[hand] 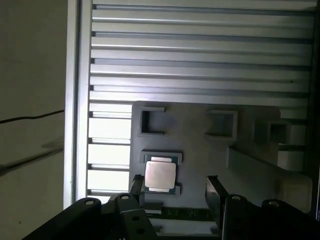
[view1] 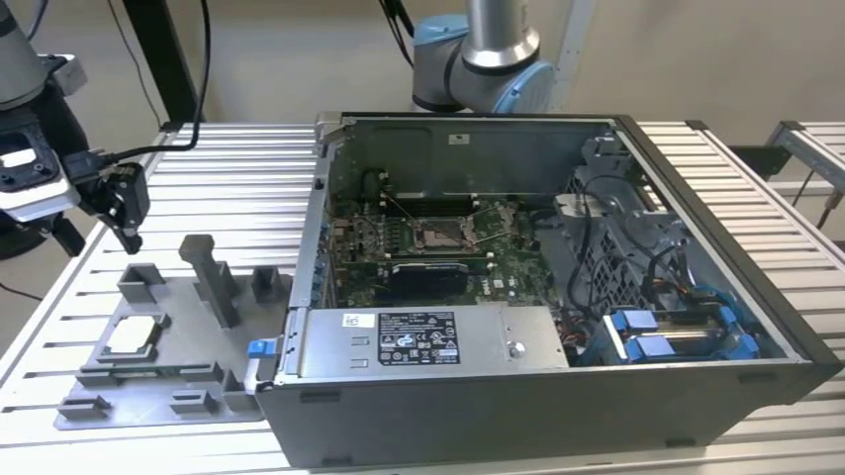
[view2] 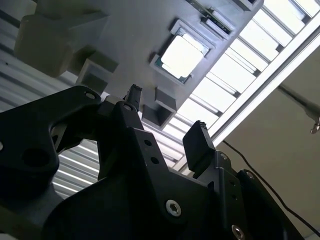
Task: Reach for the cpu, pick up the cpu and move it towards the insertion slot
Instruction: 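Pick up the cpu and move it towards the insertion slot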
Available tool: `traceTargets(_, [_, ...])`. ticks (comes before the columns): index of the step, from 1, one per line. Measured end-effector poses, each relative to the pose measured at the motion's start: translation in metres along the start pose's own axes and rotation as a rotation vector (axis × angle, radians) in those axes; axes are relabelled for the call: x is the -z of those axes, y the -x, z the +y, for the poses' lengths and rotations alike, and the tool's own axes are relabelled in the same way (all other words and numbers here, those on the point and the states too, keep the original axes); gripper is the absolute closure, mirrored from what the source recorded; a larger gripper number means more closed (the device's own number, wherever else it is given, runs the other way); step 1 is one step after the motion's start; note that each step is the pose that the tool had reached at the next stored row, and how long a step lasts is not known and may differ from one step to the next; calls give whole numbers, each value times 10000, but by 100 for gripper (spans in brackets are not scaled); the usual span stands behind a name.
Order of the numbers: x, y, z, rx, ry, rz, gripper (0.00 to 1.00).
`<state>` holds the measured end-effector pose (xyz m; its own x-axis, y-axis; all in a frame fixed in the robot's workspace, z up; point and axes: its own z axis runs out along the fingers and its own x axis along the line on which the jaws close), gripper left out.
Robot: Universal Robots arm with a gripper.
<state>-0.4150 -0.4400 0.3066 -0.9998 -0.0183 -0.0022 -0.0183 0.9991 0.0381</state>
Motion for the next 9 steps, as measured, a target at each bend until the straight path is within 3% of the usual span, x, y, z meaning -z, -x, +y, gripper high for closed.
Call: traceTargets(9, [-39, -1, -1, -2, 0, -1, 0])
